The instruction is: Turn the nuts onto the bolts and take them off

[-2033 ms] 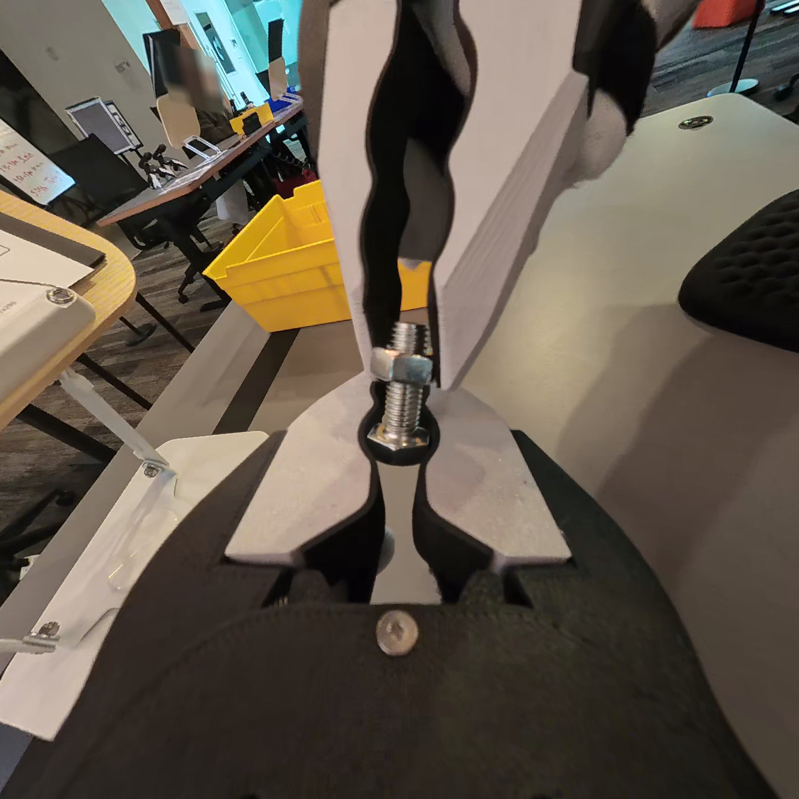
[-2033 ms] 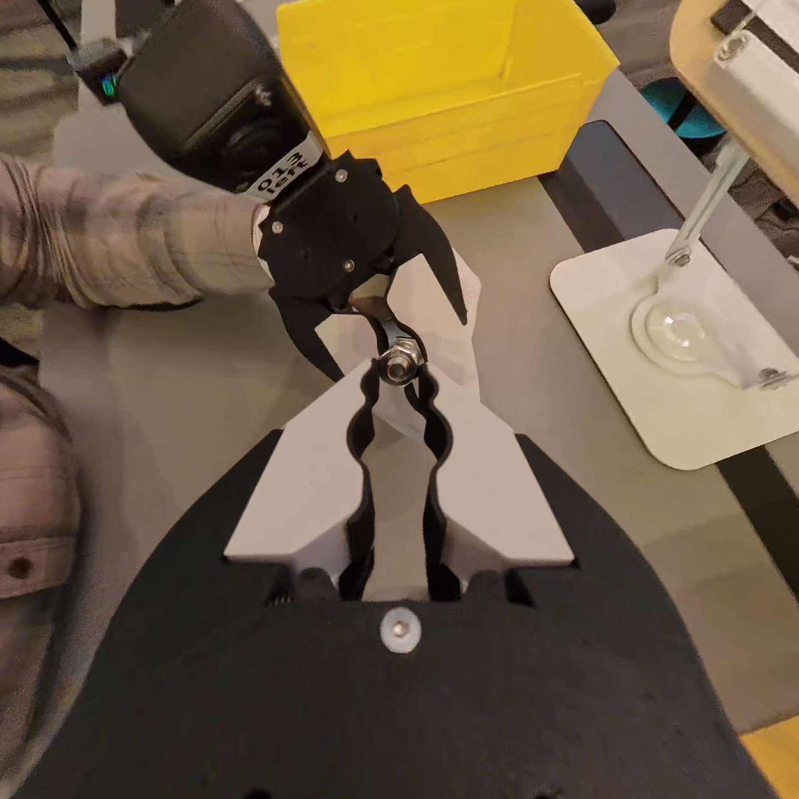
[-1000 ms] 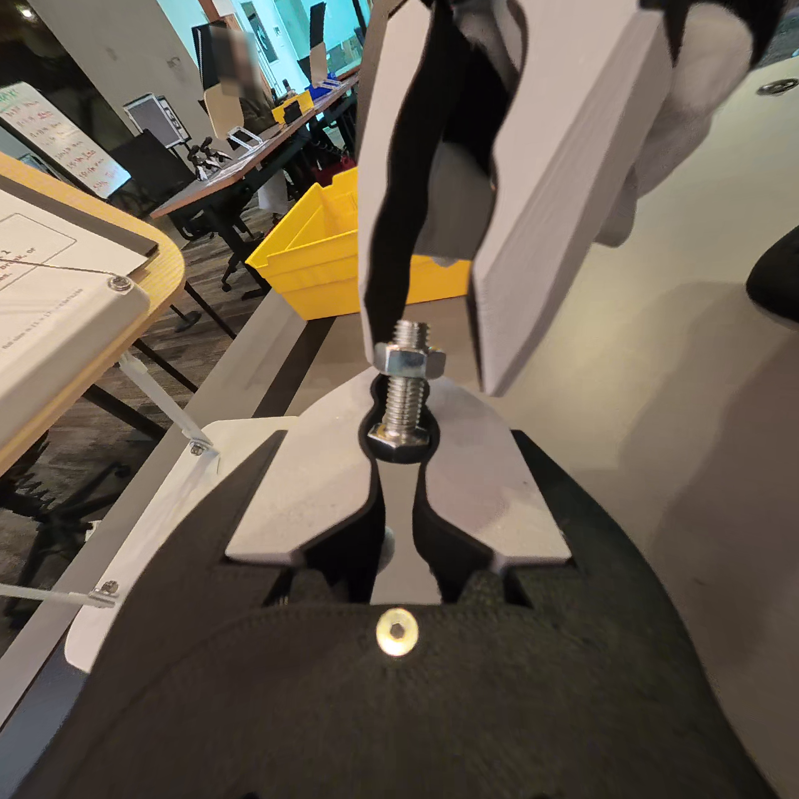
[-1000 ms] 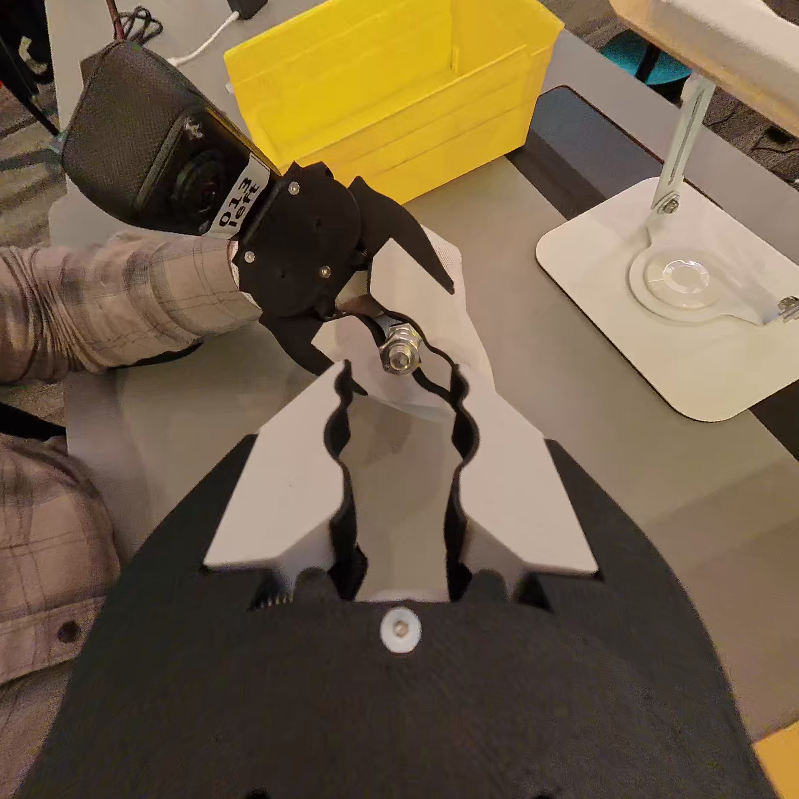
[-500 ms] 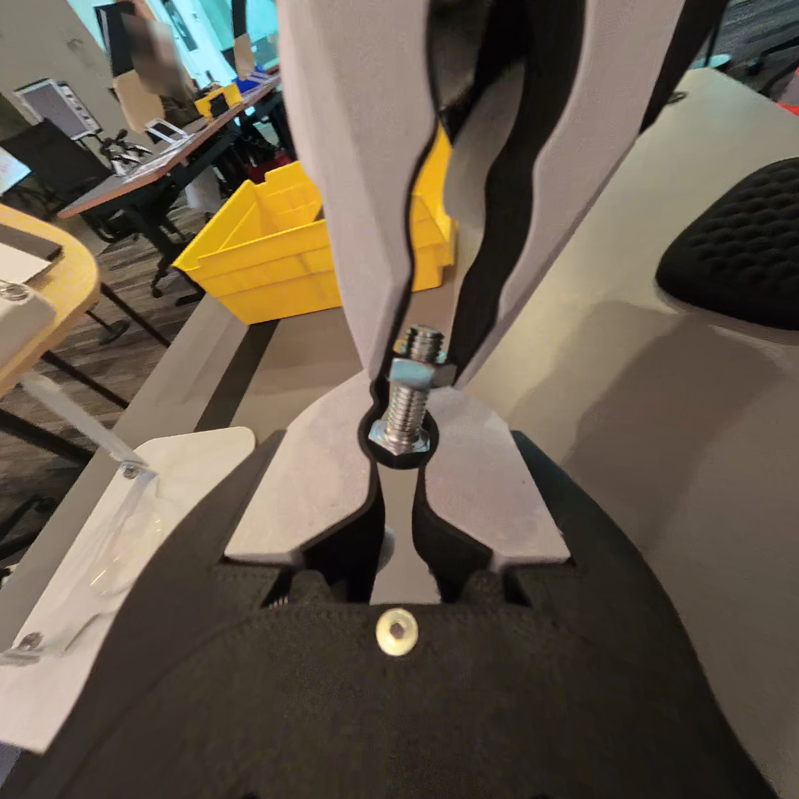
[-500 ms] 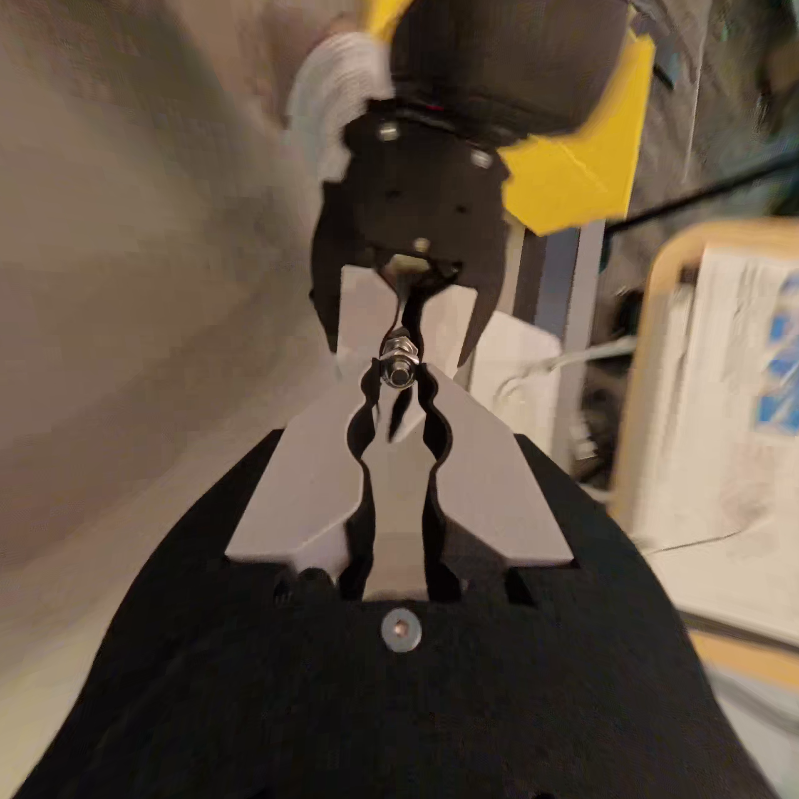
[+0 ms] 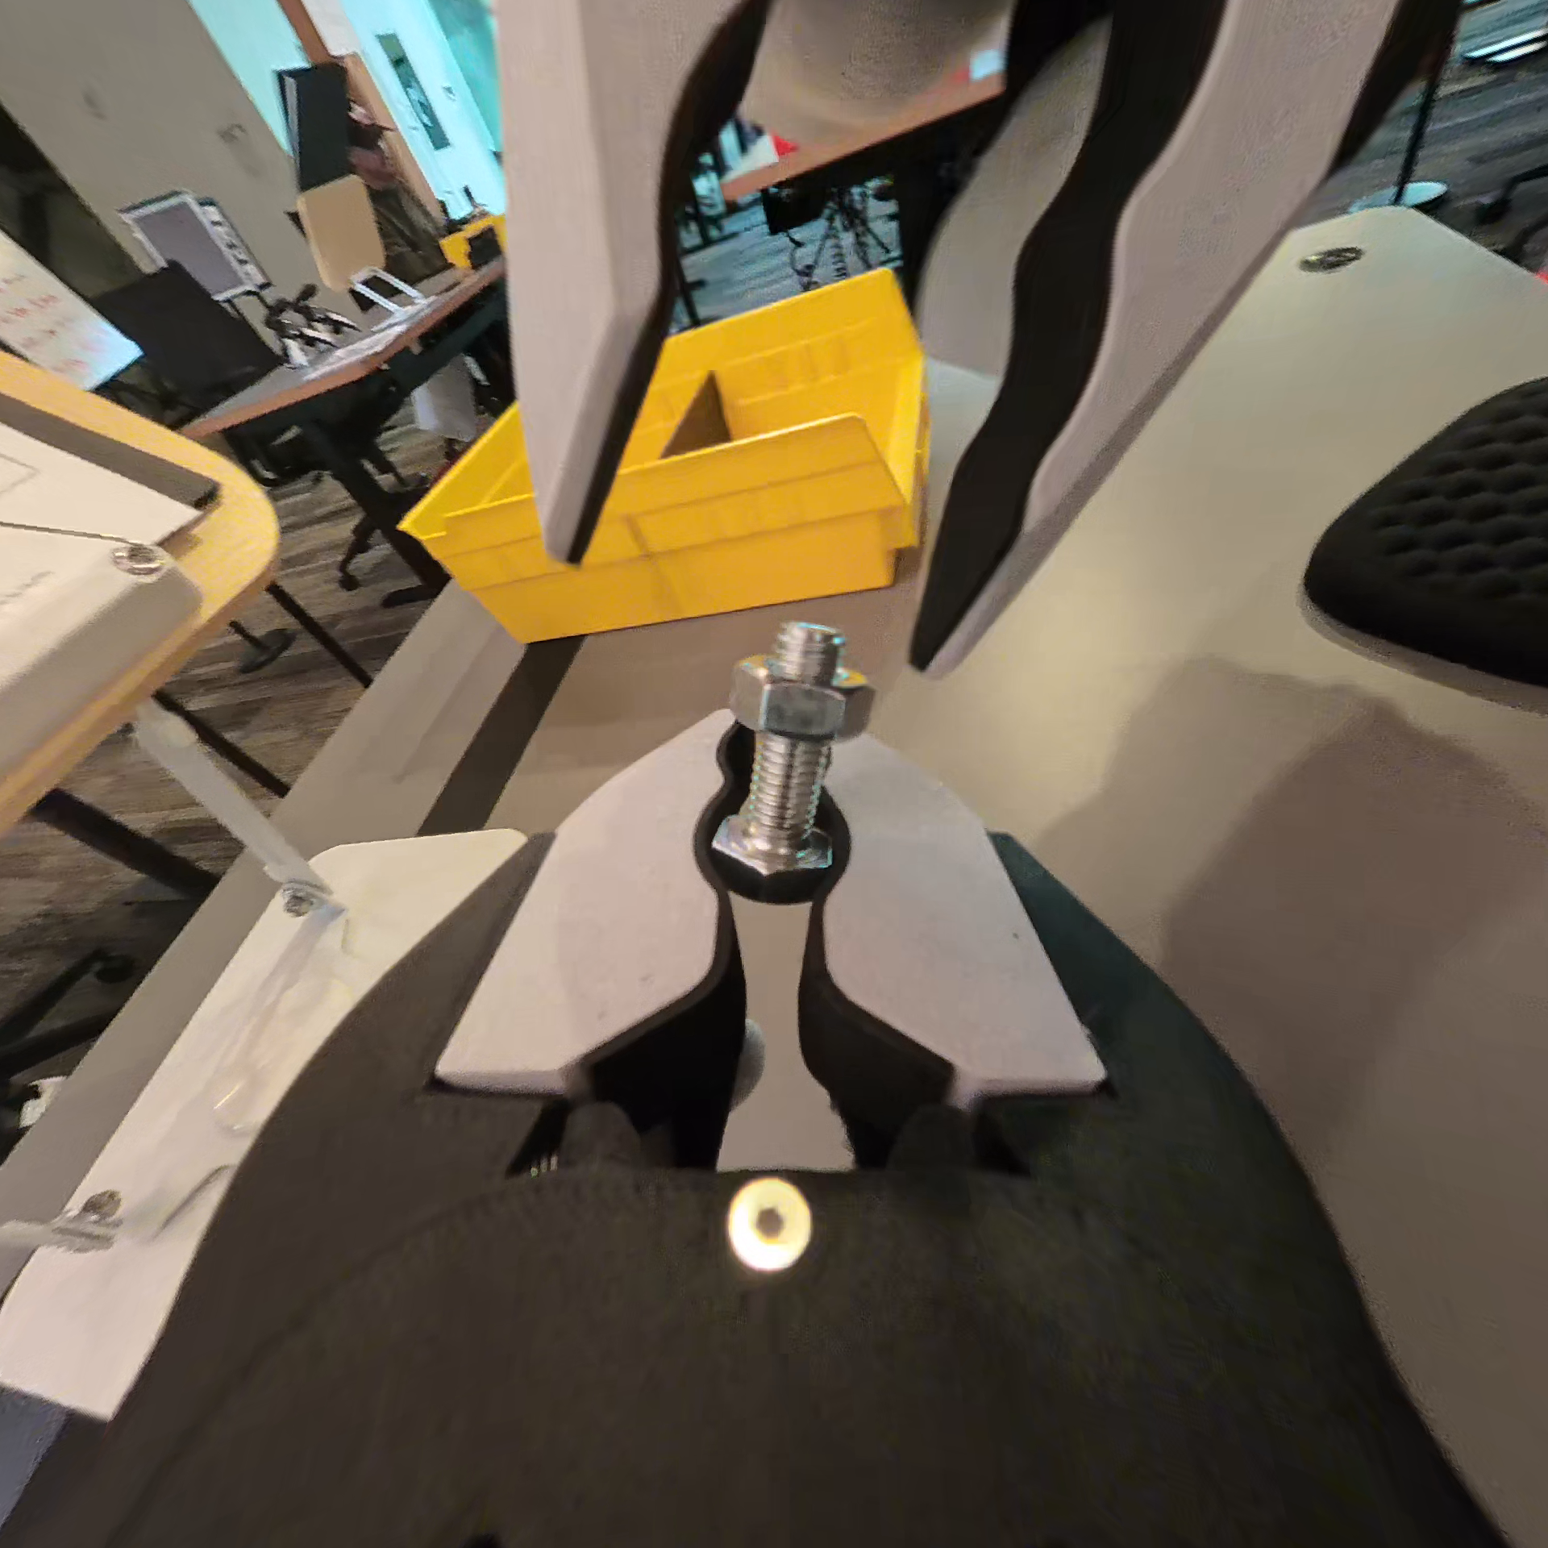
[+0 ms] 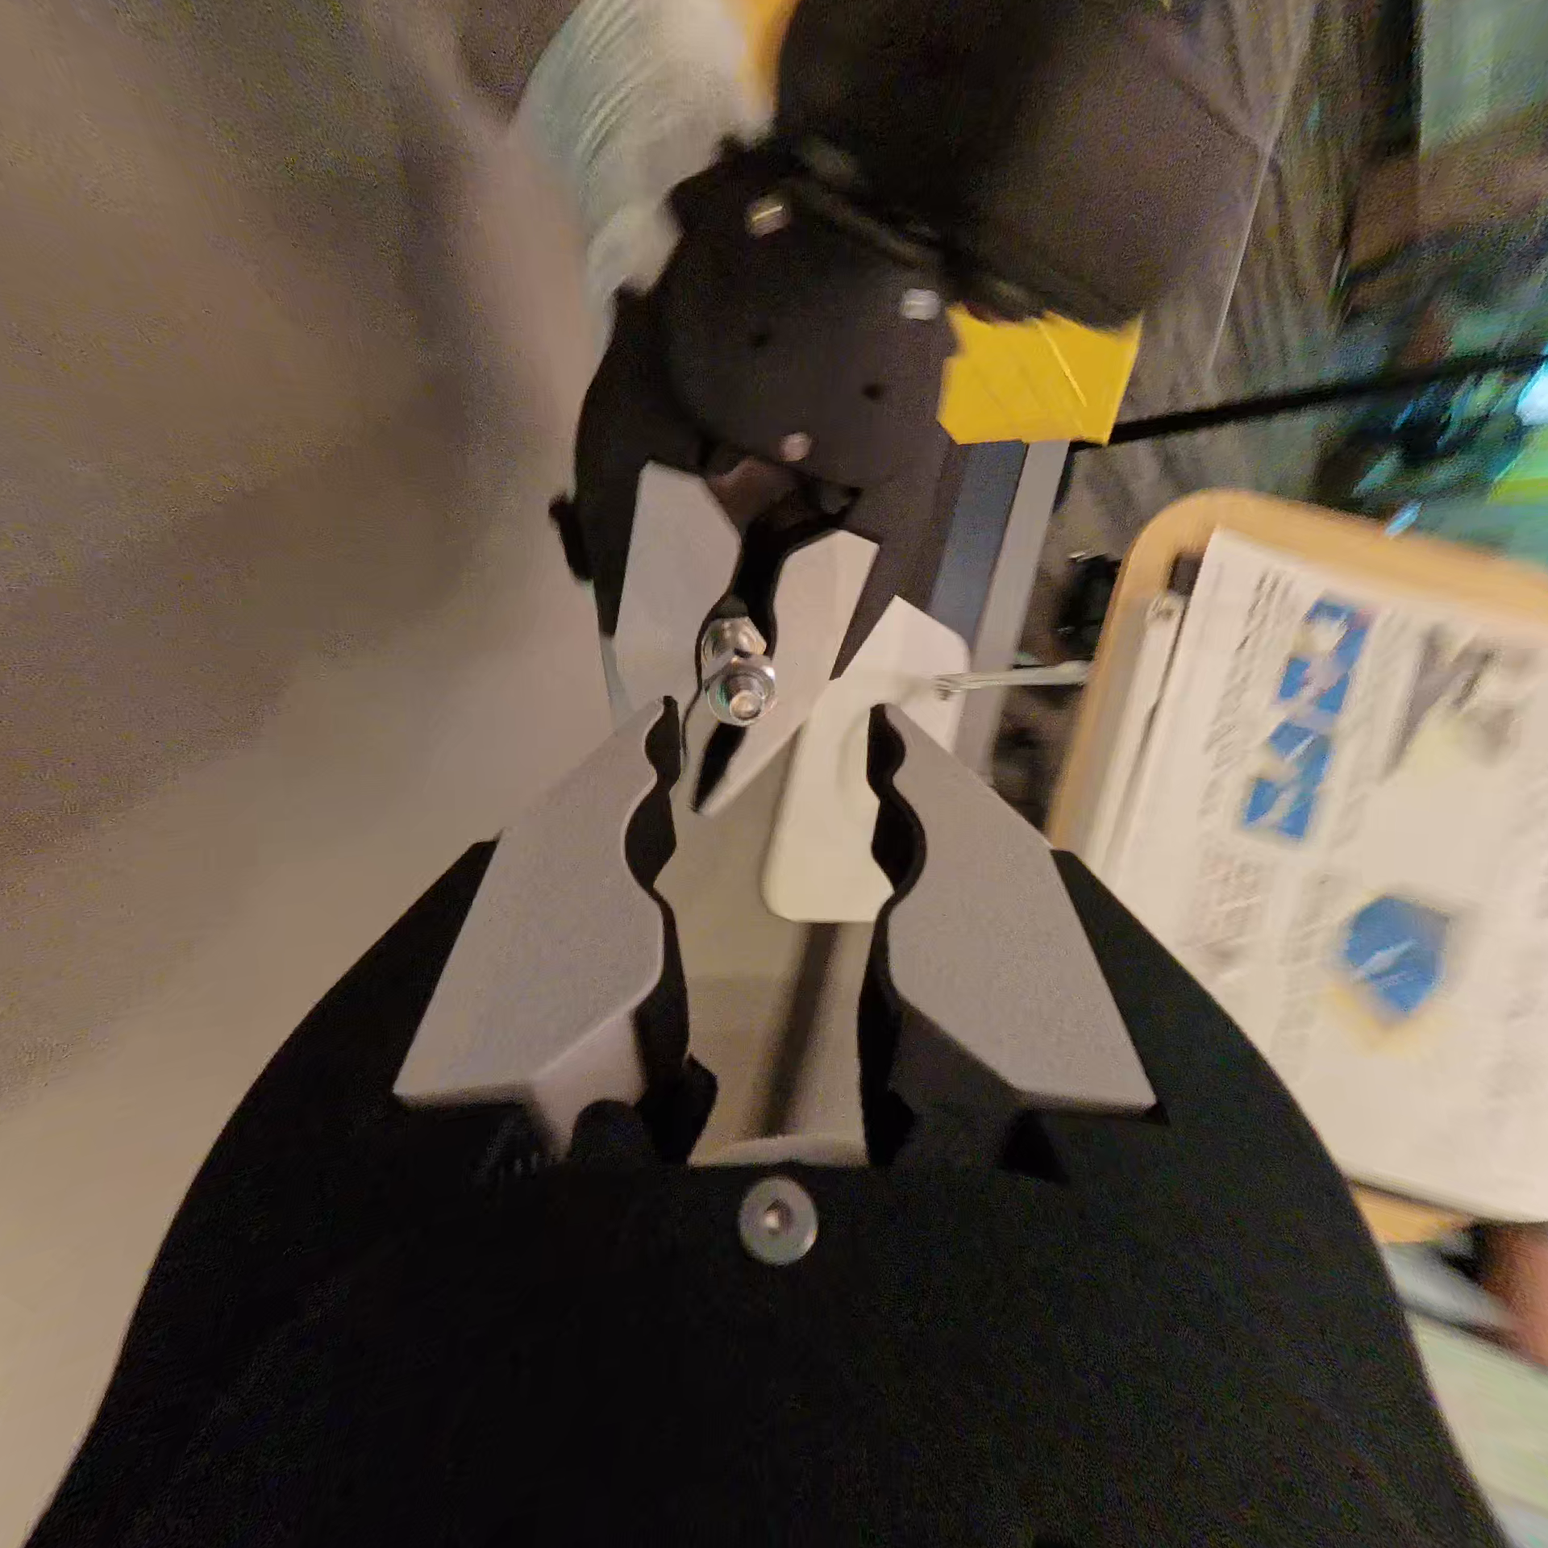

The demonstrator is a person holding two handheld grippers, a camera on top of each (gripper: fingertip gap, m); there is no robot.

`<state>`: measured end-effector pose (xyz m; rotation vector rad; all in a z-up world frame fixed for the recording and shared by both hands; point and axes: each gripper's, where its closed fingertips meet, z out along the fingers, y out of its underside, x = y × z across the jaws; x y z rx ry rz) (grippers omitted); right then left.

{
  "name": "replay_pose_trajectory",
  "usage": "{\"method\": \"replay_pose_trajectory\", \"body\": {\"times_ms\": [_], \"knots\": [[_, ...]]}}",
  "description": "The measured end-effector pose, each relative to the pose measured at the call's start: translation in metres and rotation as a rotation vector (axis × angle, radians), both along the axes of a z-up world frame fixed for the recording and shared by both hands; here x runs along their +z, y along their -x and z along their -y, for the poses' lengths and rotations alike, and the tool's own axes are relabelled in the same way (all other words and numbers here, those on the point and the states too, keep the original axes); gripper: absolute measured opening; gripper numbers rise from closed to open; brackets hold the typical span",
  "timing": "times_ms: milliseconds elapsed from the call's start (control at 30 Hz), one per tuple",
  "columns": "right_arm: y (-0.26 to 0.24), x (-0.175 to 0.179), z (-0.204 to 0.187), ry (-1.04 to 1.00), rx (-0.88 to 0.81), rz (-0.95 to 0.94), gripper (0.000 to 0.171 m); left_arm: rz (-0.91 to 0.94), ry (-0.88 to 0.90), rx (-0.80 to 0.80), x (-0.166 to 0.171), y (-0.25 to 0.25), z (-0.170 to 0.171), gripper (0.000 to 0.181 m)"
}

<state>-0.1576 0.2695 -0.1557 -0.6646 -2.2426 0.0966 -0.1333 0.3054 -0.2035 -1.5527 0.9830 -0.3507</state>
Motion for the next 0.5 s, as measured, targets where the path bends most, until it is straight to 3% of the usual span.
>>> {"method": "replay_pose_trajectory", "body": {"times_ms": [133,233,333,500], "knots": [[0.0,0.001,0.005,0.691,-0.322,-0.059,0.041,-0.026,-0.036,0.068,0.0,0.004,-0.008,0.01],[0.0,-0.017,0.004,0.924,-0.469,-0.048,0.037,-0.034,-0.05,0.094,0.0,0.004,-0.011,0.01],[0.002,-0.024,0.002,0.974,-0.497,-0.092,0.018,-0.043,-0.052,0.095,0.0,0.004,-0.011,0.01],[0.0,-0.026,0.001,0.756,-0.373,-0.053,0.014,-0.035,-0.016,0.039,-0.003,-0.001,-0.004,0.01]]}}
